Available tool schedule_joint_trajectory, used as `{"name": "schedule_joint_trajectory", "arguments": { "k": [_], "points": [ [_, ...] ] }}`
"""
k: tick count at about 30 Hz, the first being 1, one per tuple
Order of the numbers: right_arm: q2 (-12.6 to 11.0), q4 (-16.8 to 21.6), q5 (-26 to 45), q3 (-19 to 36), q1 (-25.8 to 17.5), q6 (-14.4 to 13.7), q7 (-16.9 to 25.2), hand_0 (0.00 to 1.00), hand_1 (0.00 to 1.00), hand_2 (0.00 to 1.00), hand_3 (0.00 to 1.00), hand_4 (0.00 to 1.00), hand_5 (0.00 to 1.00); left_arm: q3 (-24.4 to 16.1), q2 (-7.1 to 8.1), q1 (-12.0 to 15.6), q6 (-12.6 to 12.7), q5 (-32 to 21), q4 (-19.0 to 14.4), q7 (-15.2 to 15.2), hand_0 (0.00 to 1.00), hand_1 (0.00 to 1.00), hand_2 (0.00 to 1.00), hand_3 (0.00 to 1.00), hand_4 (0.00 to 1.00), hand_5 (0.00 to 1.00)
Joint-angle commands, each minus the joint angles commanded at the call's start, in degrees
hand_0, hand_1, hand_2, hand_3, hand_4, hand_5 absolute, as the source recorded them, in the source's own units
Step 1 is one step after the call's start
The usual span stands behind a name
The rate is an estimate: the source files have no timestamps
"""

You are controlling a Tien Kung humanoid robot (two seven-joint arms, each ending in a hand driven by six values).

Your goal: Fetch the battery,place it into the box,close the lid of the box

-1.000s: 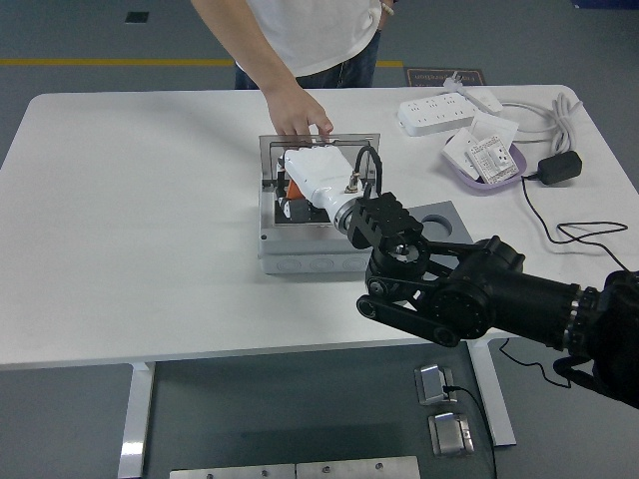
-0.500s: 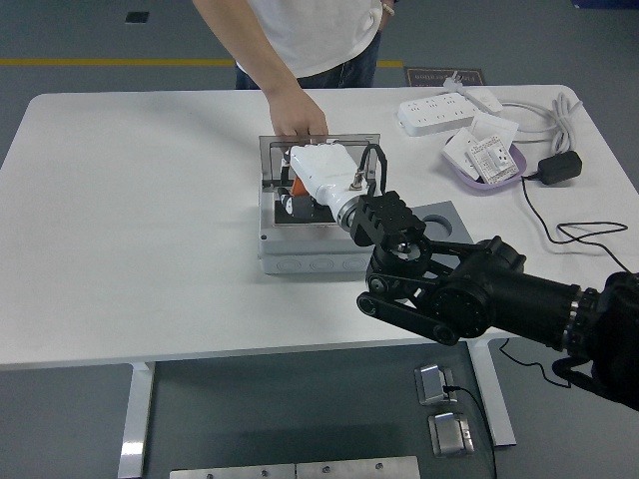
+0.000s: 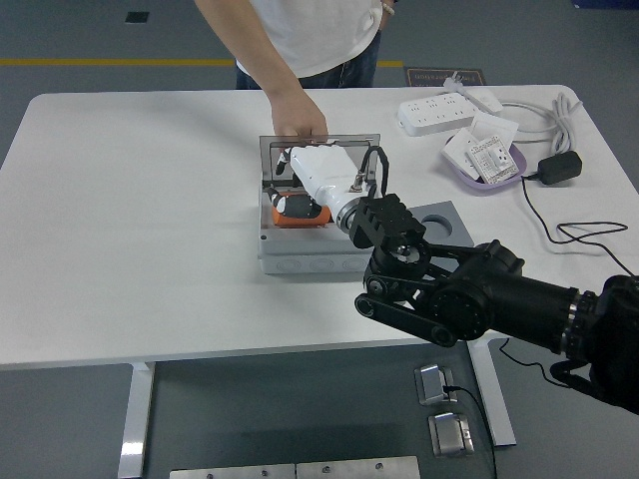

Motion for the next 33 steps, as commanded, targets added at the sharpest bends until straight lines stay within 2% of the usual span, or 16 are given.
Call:
{"name": "schedule_joint_trajectory", "arguments": {
  "k": [5, 10, 17, 18, 20, 23, 24, 28, 33],
  "points": [
    [-0.8, 1.8, 1.4, 1.5, -0.1, -0.8, -0.1, 0.485, 0.475, 0.518, 0.657, 0.685, 0.48, 0.1, -0.06, 0.1, -0.1, -0.1, 0.0, 0.0, 0.619, 0.718, 0.658, 0.617, 0.685, 0.511],
    [-2.5, 4.8, 7.1, 4.6, 0.0, -1.1, 0.4, 0.489, 0.467, 0.52, 0.655, 0.688, 0.483, 0.4, -0.09, 0.3, -0.1, -0.6, 0.0, 0.0, 0.618, 0.718, 0.658, 0.615, 0.685, 0.509],
    [-5.5, 9.4, 15.4, 10.1, 0.2, 1.3, -0.3, 0.465, 0.458, 0.508, 0.651, 0.687, 0.48, 0.7, -0.14, 0.5, -0.2, -1.2, 0.0, 0.0, 0.618, 0.718, 0.658, 0.615, 0.684, 0.508],
    [-5.8, 9.9, 16.3, 10.7, 0.3, 1.6, -0.3, 0.311, 0.364, 0.462, 0.608, 0.685, 0.494, 0.7, -0.15, 0.6, -0.2, -1.2, 0.0, 0.1, 0.618, 0.718, 0.658, 0.615, 0.685, 0.508],
    [-6.4, 10.7, 17.7, 11.9, 0.5, 2.2, -0.5, 0.311, 0.364, 0.462, 0.608, 0.685, 0.494, 0.8, -0.17, 0.6, -0.2, -1.3, 0.0, 0.1, 0.618, 0.718, 0.658, 0.615, 0.685, 0.508],
    [-6.8, 11.2, 18.4, 13.3, 0.8, 2.9, -0.8, 0.311, 0.364, 0.462, 0.608, 0.685, 0.494, 1.0, -0.19, 0.6, -0.2, -1.6, 0.0, 0.1, 0.618, 0.718, 0.658, 0.615, 0.685, 0.508],
    [-6.8, 11.2, 18.5, 13.6, 0.9, 3.0, -0.9, 0.265, 0.345, 0.437, 0.581, 0.685, 0.494, 1.1, -0.18, 0.6, -0.2, -1.6, 0.0, 0.1, 0.618, 0.718, 0.658, 0.615, 0.685, 0.508],
    [-6.7, 10.3, 18.9, 14.5, 1.5, 3.1, -0.7, 0.265, 0.345, 0.437, 0.581, 0.685, 0.494, 1.2, -0.09, 0.4, -0.3, -1.6, 0.0, 0.1, 0.618, 0.718, 0.658, 0.615, 0.685, 0.508],
    [-5.9, 7.2, 20.6, 14.5, 2.5, 2.2, 0.8, 0.257, 0.339, 0.43, 0.572, 0.684, 0.497, 1.4, 0.05, 0.1, -0.4, -1.6, 0.0, 0.1, 0.618, 0.718, 0.658, 0.615, 0.685, 0.508]
  ]
}}
